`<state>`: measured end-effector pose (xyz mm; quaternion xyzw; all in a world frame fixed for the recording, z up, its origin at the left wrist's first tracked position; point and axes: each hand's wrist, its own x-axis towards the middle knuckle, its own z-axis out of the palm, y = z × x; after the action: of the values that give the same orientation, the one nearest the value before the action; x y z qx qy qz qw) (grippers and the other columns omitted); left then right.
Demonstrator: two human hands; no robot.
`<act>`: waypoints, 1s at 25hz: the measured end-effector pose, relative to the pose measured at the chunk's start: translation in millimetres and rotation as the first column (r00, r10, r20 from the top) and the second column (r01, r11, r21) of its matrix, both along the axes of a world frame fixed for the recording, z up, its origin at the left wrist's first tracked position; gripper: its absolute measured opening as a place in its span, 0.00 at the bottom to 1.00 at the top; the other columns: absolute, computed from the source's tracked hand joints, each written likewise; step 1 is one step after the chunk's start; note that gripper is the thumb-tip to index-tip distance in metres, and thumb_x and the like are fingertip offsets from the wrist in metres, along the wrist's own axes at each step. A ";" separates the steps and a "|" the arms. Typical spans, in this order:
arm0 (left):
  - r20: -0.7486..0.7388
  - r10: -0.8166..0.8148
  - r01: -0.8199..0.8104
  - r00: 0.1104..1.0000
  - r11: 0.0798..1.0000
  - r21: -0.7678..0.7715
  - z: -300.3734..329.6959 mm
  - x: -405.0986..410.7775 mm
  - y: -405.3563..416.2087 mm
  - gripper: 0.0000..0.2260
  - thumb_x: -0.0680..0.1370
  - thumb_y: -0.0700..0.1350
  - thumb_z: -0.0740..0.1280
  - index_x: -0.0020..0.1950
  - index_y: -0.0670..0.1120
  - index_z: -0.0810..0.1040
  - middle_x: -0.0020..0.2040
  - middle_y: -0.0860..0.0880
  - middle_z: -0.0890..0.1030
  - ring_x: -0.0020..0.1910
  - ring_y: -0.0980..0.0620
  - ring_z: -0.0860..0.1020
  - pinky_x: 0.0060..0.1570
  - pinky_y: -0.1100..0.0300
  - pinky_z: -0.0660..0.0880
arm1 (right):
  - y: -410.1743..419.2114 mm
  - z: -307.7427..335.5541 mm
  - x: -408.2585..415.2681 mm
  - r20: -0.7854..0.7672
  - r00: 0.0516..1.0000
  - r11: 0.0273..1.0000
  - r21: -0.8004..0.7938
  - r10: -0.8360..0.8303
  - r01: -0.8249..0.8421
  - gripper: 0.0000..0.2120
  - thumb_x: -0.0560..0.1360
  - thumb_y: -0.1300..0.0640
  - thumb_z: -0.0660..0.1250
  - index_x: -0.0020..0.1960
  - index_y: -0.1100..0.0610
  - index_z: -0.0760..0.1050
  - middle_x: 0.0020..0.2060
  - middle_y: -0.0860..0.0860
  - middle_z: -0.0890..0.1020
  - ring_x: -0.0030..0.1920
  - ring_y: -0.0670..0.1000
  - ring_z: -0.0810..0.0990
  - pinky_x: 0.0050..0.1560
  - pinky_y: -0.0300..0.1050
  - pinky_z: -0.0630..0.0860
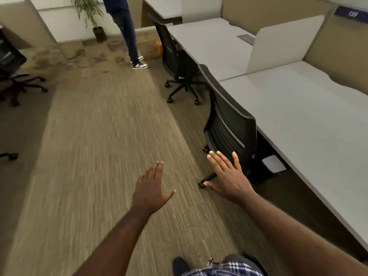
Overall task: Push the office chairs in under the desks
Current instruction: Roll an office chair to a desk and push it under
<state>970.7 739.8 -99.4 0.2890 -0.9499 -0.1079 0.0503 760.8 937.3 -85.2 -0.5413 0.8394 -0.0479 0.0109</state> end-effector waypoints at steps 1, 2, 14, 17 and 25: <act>-0.013 -0.016 0.016 1.000 1.000 -0.003 4.4 -11.2 -17.1 0.47 0.73 0.68 0.67 0.81 0.45 0.51 0.80 0.46 0.57 0.77 0.47 0.59 0.71 0.48 0.60 | -12.0 2.8 -5.7 0.002 1.000 0.999 -0.015 -0.030 0.030 0.41 0.76 0.29 0.47 0.80 0.51 0.43 0.80 0.47 0.46 0.78 0.47 0.36 0.73 0.60 0.26; -0.023 -0.037 0.037 0.999 0.999 -0.014 8.2 -22.3 -31.5 0.47 0.72 0.69 0.67 0.81 0.45 0.51 0.80 0.46 0.58 0.77 0.47 0.60 0.71 0.47 0.61 | -22.4 6.0 -11.9 0.007 0.998 0.998 -0.024 -0.057 0.057 0.41 0.76 0.29 0.47 0.80 0.50 0.42 0.80 0.47 0.45 0.77 0.46 0.36 0.73 0.59 0.25; 0.005 -0.336 0.333 0.942 0.932 -0.145 53.7 -226.6 -151.0 0.53 0.68 0.79 0.54 0.81 0.45 0.51 0.79 0.46 0.59 0.75 0.47 0.62 0.68 0.45 0.65 | -109.6 53.8 -150.1 -0.160 0.882 0.878 -0.276 -0.444 0.392 0.35 0.78 0.38 0.59 0.78 0.57 0.59 0.78 0.56 0.62 0.79 0.58 0.55 0.75 0.69 0.43; 0.038 -0.389 0.389 0.920 0.902 -0.188 65.6 -271.9 -165.4 0.53 0.68 0.80 0.50 0.81 0.45 0.52 0.80 0.46 0.58 0.77 0.47 0.59 0.71 0.45 0.63 | -123.1 57.1 -168.8 -0.092 0.809 0.794 -0.281 -0.581 0.539 0.35 0.78 0.37 0.59 0.77 0.57 0.61 0.76 0.58 0.64 0.76 0.60 0.60 0.75 0.65 0.53; 0.041 -0.603 0.596 0.796 0.771 -0.225 97.8 -396.6 -209.9 0.54 0.65 0.82 0.46 0.81 0.46 0.53 0.81 0.48 0.55 0.79 0.48 0.51 0.75 0.42 0.51 | -146.6 61.1 -177.2 -0.043 0.567 0.568 -0.052 -0.823 0.821 0.38 0.75 0.26 0.51 0.63 0.59 0.72 0.54 0.57 0.79 0.52 0.59 0.78 0.48 0.54 0.73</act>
<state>574.1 529.9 -1.6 -0.0382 -0.9973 -0.0141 0.0616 583.6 790.7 -24.1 -0.0909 0.9939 -0.0415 -0.0460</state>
